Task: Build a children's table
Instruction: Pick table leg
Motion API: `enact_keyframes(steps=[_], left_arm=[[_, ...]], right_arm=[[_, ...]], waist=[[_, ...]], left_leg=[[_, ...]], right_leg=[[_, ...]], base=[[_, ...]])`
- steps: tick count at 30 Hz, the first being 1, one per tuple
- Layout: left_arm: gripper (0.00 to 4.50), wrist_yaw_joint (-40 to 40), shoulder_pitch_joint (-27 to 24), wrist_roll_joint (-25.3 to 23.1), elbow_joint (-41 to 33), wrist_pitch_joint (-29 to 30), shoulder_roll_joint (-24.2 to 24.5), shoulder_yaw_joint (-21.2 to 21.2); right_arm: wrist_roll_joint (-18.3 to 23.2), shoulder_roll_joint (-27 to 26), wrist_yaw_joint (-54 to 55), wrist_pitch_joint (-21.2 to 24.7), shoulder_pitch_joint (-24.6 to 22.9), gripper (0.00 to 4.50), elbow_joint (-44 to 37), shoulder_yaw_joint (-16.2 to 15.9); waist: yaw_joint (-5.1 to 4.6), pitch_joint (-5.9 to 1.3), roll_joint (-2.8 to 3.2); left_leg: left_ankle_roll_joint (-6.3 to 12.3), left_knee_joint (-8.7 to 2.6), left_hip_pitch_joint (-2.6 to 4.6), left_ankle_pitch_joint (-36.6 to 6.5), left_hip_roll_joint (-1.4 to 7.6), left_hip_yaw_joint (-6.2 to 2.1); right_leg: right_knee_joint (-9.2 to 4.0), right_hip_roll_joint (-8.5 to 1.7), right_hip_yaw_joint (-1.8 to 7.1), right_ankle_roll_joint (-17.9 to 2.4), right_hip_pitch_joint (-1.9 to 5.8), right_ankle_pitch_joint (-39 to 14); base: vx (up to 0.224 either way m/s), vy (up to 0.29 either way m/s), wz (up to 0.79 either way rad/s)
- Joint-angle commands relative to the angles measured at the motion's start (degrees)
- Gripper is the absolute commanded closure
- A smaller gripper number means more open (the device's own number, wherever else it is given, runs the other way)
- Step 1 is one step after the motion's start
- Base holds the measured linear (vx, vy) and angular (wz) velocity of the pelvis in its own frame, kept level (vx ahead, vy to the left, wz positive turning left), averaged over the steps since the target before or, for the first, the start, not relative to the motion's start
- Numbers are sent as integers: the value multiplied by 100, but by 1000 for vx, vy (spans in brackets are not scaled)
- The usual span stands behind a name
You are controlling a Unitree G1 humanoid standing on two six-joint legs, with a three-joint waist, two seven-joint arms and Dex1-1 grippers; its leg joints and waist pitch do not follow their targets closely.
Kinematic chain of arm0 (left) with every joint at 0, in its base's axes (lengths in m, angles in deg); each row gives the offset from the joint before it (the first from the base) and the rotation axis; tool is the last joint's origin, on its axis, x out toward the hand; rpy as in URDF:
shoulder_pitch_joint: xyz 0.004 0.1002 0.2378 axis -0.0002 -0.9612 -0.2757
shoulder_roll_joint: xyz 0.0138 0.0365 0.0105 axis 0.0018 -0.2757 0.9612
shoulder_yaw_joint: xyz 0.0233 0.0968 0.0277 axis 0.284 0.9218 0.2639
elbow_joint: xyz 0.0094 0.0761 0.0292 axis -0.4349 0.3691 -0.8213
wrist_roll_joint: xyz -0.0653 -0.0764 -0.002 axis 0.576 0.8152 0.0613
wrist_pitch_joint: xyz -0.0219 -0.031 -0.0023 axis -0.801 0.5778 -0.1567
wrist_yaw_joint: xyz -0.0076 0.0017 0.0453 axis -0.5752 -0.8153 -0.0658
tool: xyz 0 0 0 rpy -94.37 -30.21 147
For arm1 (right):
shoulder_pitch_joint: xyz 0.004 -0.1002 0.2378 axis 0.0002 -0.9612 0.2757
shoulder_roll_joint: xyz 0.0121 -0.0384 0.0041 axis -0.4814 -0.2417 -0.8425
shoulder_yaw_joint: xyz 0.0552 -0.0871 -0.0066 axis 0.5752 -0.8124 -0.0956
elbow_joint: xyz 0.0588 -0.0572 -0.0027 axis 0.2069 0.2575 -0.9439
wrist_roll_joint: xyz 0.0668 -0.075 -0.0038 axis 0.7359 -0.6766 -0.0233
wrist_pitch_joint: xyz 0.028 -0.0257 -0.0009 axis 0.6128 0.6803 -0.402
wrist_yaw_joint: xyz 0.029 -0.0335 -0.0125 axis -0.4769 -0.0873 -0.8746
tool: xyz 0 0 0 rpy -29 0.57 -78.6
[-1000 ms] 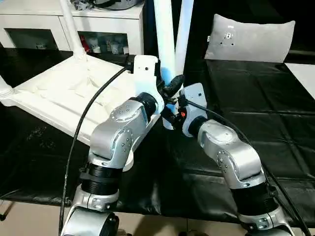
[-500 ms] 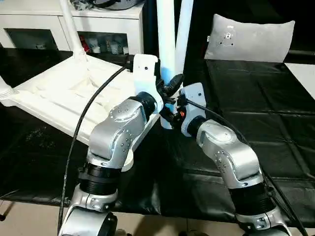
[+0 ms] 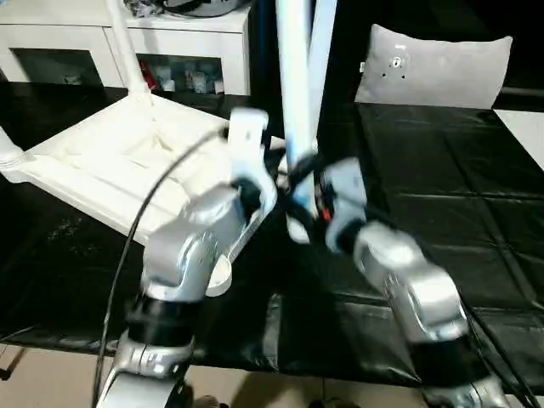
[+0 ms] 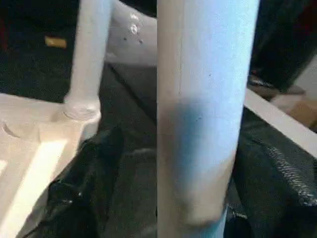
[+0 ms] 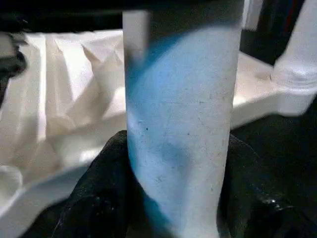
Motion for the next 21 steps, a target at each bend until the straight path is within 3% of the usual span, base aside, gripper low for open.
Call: enact_keyframes(steps=[1, 5, 7, 10, 11, 14, 17, 21], left_arm=[[58, -228, 10, 228, -134, 18, 4, -99], [39, -641, -22, 509, -143, 38, 136, -243], [21, -998, -44, 827, -175, 79, 240, -452], [10, -1209, -30, 1131, -130, 194, 302, -662], [1, -1539, 2, 1470, -46, 340, 432, -869], [0, -2105, 7, 1760, -11, 431, 716, -981], [0, -2569, -25, 1981, 37, 546, 947, -1001], [0, -3191, -97, 1779, 109, 432, 1347, -653]], right_arm=[[136, -7, -82, 4, 13, 250, -193, 124], [385, 27, -441, -129, 20, 250, -147, 201], [733, 101, -901, -112, 10, 250, -191, 300], [1023, 183, -1265, -48, 8, 250, -250, 387], [1249, 312, -1645, -29, 18, 250, -277, 447], [1517, 548, -2180, 0, 32, 251, -265, 528], [1687, 853, -2764, 66, 17, 251, -276, 486], [1864, 1189, -3322, 169, -15, 251, -323, 418]], waist=[[10, -398, -79], [7, -401, -72], [5, -405, -73], [18, -412, -70], [29, -419, -57], [31, -406, -74], [48, -401, -72], [59, -394, -69]], left_leg=[[9, -381, -18, -975, 51, 46], [54, -383, -15, -1021, 56, 42], [69, -380, -14, -998, 54, 42], [127, -370, -13, -859, 66, 49], [154, -370, -7, -808, 71, 46], [196, -374, -2, -863, 65, 54], [189, -374, 14, -895, 68, 56], [191, -391, 24, -931, 91, 46]], right_leg=[[-498, -300, 182, -500, 340, -2073], [-510, -305, 182, -472, 330, -2166], [-501, -301, 181, -497, 335, -2093], [-458, -298, 185, -683, 349, -1757], [-438, -303, 186, -762, 356, -1663], [-451, -298, 183, -794, 356, -1762], [-458, -306, 182, -816, 357, -1901], [-460, -320, 193, -756, 355, -2041]], base=[[0, 0, 0], [0, 0, 0], [0, 0, 0], [0, 0, 0], [0, 0, 0], [0, 0, 0], [0, 0, 0], [0, 0, 0]])
